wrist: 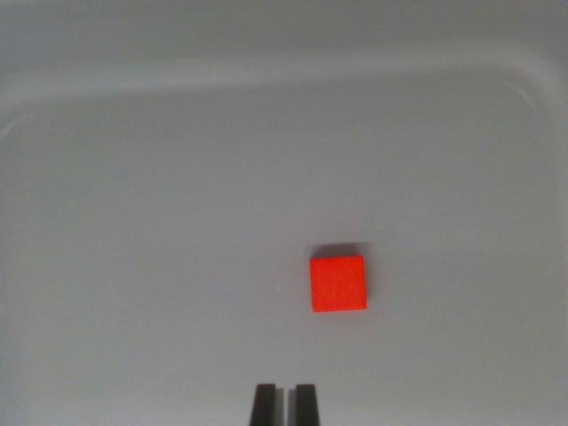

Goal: Reach red block

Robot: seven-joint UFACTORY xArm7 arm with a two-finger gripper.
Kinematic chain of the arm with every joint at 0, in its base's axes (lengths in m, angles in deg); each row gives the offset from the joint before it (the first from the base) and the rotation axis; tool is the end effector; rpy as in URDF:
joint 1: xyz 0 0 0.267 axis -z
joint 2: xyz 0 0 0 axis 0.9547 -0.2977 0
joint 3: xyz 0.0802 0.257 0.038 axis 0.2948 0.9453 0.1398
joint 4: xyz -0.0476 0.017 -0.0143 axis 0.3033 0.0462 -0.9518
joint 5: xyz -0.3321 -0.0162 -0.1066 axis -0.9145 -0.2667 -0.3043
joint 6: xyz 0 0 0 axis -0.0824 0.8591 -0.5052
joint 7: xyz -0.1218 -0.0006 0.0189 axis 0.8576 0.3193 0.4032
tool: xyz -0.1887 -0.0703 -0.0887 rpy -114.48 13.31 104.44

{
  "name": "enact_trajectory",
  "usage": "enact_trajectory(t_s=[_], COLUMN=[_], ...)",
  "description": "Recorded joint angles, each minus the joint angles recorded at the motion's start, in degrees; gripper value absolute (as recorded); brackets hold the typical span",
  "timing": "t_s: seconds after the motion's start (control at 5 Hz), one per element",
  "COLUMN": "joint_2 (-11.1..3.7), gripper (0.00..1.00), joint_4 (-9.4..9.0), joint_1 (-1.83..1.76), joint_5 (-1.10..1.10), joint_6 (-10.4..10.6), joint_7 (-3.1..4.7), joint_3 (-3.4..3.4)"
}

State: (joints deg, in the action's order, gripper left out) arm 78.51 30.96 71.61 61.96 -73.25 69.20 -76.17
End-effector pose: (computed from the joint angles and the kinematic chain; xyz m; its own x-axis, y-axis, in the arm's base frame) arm 0.5070 -0.0010 0.2586 0.9973 -0.0564 0.0462 -0.0552 -0.9981 -0.0280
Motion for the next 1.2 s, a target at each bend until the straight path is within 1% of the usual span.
enact_trajectory(t_s=[0.2, 0.4, 0.6, 0.8, 1.0, 1.2], joint_2=[0.0, -0.93, -0.93, -1.92, -1.92, -2.96], gripper=[0.0, 0.0, 0.0, 0.0, 0.0, 0.0], joint_4=[0.0, -1.37, -1.37, -2.85, -2.85, -4.39], joint_1=[0.0, 0.12, 0.12, 0.24, 0.24, 0.37], joint_5=[0.0, 0.0, 0.0, 0.0, 0.0, 0.0], joint_6=[0.0, 2.2, 2.2, 4.6, 4.6, 7.1], joint_7=[0.0, 0.03, 0.03, 0.06, 0.06, 0.09], joint_3=[0.0, -0.05, -0.05, -0.11, -0.11, -0.17])
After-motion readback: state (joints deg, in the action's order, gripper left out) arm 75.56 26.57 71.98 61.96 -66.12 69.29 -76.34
